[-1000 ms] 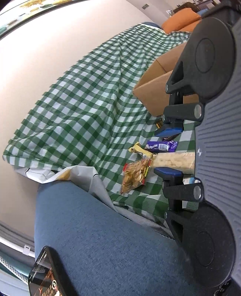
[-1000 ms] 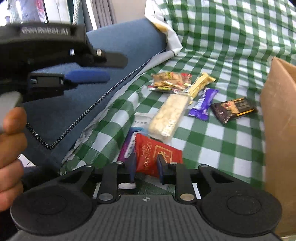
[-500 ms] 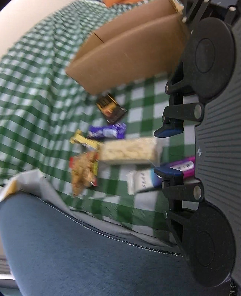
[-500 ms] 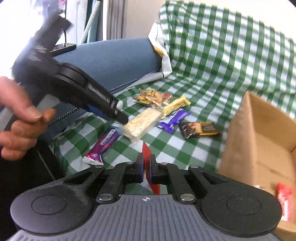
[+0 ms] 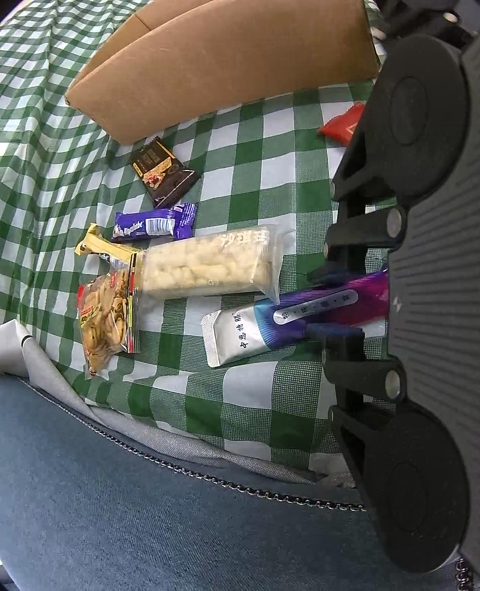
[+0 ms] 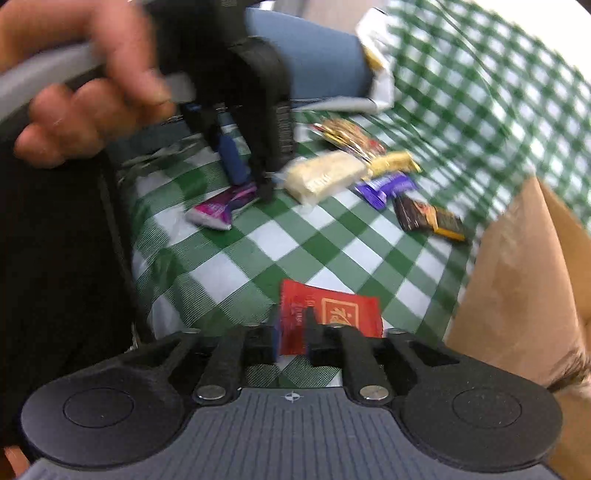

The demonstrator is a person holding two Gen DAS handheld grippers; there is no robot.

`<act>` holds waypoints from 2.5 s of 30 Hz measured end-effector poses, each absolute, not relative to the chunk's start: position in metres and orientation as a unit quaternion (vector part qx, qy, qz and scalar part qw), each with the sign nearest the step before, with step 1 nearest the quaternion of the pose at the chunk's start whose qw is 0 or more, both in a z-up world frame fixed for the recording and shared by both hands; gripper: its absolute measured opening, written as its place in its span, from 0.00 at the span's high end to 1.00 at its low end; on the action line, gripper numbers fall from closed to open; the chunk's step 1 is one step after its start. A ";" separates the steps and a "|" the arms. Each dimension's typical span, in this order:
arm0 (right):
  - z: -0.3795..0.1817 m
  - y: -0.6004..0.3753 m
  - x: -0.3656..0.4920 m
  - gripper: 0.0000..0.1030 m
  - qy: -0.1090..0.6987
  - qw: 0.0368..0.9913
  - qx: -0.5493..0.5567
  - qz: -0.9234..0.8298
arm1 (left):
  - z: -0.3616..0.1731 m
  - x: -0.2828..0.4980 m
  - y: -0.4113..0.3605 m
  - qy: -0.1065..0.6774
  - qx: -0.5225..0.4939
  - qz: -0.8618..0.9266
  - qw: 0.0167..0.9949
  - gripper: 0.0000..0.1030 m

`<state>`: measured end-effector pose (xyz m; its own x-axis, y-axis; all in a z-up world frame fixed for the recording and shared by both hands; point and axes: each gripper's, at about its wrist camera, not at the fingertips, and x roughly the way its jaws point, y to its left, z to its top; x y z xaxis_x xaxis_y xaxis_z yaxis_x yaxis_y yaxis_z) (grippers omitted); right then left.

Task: Organize snacks
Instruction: 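Grasp the white-purple tube pack with the left tool while the right grasps the red square packet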

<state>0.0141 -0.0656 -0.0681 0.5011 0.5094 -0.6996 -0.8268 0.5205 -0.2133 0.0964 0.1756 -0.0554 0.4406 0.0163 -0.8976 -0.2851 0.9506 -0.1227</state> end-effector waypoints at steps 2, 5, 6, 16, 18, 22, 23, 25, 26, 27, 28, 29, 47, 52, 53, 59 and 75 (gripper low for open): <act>-0.065 -0.070 0.023 0.42 0.299 0.835 -0.237 0.397 | -0.052 0.094 0.179 0.510 -0.140 0.088 0.844 0.88; -0.065 -0.074 0.037 0.25 0.313 0.848 -0.200 0.377 | -0.047 0.087 0.183 0.494 -0.159 0.091 0.850 0.91; -0.067 -0.075 0.043 0.21 0.323 0.850 -0.189 0.371 | -0.045 0.084 0.185 0.489 -0.168 0.090 0.851 0.92; -0.084 -0.075 0.066 0.31 0.380 0.835 -0.147 0.370 | -0.034 0.067 0.181 0.471 -0.195 0.034 0.859 0.92; -0.082 -0.075 0.064 0.39 0.374 0.835 -0.152 0.374 | -0.040 0.071 0.176 0.494 -0.197 0.006 0.847 0.92; -0.078 -0.078 0.062 0.43 0.368 0.836 -0.153 0.378 | -0.044 0.074 0.176 0.504 -0.195 0.037 0.840 0.75; -0.077 -0.079 0.062 0.43 0.365 0.837 -0.153 0.378 | -0.046 0.074 0.178 0.505 -0.202 0.042 0.838 0.72; -0.073 -0.082 0.060 0.44 0.358 0.841 -0.154 0.376 | -0.049 0.077 0.181 0.510 -0.212 0.046 0.832 0.69; -0.072 -0.083 0.060 0.44 0.356 0.842 -0.153 0.376 | -0.052 0.078 0.183 0.516 -0.215 0.047 0.828 0.69; -0.070 -0.084 0.059 0.44 0.353 0.843 -0.154 0.374 | -0.054 0.081 0.183 0.523 -0.216 0.047 0.823 0.69; -0.069 -0.084 0.059 0.44 0.353 0.844 -0.155 0.374 | -0.056 0.083 0.183 0.527 -0.215 0.048 0.821 0.67; -0.069 -0.084 0.058 0.44 0.354 0.843 -0.156 0.375 | -0.056 0.085 0.183 0.530 -0.212 0.048 0.820 0.66; -0.082 -0.081 0.067 0.30 0.390 0.835 -0.136 0.364 | -0.059 0.092 0.166 0.544 -0.151 0.053 0.824 0.51; -0.081 -0.082 0.064 0.38 0.380 0.837 -0.147 0.366 | -0.059 0.093 0.158 0.545 -0.123 0.058 0.828 0.57; -0.081 -0.082 0.064 0.39 0.378 0.837 -0.147 0.367 | -0.059 0.093 0.159 0.544 -0.125 0.058 0.828 0.58; -0.075 -0.089 0.062 0.43 0.365 0.847 -0.143 0.358 | -0.055 0.088 0.162 0.527 -0.139 0.054 0.837 0.71; -0.035 -0.103 0.044 0.44 0.299 0.872 -0.124 0.366 | -0.009 0.047 0.167 0.385 -0.172 0.045 0.906 0.73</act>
